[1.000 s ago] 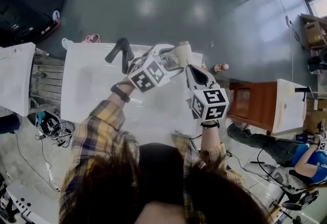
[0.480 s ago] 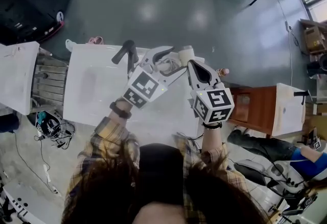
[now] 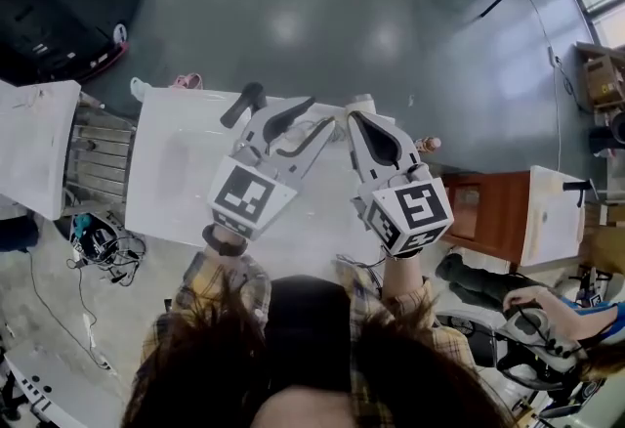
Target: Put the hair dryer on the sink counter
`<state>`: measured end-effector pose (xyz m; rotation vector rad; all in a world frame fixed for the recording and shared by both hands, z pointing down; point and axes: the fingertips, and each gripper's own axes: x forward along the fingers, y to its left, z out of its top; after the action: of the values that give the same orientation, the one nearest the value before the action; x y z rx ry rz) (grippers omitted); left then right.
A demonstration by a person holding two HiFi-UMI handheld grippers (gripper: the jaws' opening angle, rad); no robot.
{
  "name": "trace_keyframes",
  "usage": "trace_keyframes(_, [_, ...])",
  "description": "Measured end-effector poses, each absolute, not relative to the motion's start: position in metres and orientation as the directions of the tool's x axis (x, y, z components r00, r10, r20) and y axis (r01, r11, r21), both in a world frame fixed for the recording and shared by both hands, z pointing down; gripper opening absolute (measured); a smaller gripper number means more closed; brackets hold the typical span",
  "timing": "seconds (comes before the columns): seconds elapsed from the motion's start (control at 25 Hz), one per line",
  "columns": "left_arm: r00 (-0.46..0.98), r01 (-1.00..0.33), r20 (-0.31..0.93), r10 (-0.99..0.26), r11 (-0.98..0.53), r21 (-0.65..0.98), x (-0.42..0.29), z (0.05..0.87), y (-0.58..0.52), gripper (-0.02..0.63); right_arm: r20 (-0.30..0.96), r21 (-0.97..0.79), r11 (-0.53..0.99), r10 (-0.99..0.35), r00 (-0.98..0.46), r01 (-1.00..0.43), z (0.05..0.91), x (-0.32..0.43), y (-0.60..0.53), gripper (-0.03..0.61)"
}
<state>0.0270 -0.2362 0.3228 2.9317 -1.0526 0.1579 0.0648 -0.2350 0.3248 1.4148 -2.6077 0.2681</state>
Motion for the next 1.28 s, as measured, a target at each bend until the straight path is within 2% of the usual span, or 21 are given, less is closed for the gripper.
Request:
trace_keyframes(0.24, [0.758,-0.652,0.074,-0.648,-0.758,0.040,0.014,0.310,-0.224,0.077,0.215,-0.088,0.569,-0.790,-0.574,-0.817,0.322,0.048,-0.228,0.015])
trace_keyframes(0.56, [0.721,-0.692,0.085,-0.687,-0.720,0.050,0.003,0.306,-0.215,0.021,0.217,-0.090,0.591,-0.774,-0.595,-0.802,0.324,0.042,-0.219,0.015])
trace_keyframes(1.28, [0.743,-0.666,0.122,-0.658,-0.745,0.036,0.009,0.312,-0.207,0.017,0.223,-0.094,0.613,-0.755,-0.616,-0.785,0.324,0.038,-0.218,0.015])
